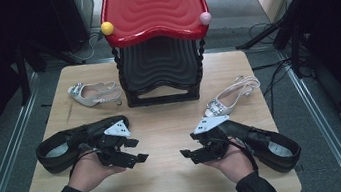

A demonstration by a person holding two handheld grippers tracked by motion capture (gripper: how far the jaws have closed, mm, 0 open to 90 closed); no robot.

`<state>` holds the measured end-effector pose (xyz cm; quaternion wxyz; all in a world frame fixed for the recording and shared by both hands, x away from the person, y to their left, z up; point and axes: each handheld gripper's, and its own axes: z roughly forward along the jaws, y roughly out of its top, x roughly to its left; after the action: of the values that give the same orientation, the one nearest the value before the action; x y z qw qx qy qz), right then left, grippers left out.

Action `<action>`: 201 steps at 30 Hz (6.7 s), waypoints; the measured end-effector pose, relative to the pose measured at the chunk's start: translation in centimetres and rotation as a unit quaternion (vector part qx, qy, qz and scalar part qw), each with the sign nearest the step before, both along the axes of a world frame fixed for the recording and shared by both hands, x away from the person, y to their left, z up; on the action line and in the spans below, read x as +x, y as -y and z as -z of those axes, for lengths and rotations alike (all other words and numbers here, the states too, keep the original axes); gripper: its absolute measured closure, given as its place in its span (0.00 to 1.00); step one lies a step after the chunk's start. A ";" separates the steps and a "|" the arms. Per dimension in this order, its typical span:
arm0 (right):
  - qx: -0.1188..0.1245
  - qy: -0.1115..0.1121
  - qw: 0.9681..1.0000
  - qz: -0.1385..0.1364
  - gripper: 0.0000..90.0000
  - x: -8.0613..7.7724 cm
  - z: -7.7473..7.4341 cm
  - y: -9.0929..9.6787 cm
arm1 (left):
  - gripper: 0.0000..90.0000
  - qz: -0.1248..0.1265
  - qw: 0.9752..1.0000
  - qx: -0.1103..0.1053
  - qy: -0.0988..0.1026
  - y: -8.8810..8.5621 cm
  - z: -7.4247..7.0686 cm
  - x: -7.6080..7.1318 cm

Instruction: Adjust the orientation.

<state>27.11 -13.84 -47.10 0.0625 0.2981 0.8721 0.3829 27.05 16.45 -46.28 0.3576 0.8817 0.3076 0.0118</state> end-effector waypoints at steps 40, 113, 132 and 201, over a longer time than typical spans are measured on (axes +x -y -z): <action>0.008 -0.015 0.999 -0.050 0.45 1.4 0.2 -1.7 | 0.38 -0.066 0.998 -0.008 -0.021 -6.1 -2.2 -1.2; -0.021 -0.033 0.998 -0.046 0.43 0.8 0.9 -1.9 | 0.56 -0.199 0.979 -0.004 -0.037 -15.4 1.5 2.3; -0.018 -0.033 0.999 -0.016 0.44 0.0 0.9 0.0 | 0.87 -0.122 0.989 -0.036 -0.070 -12.2 0.2 4.0; 0.024 -0.017 0.998 0.063 0.55 0.7 2.1 0.0 | 0.43 -0.018 0.997 -0.020 -0.066 1.6 -0.2 2.4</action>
<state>27.82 -13.83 -49.19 0.0641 0.3603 0.8430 0.3942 29.45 14.85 -46.09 0.3535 0.8676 0.3466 -0.0465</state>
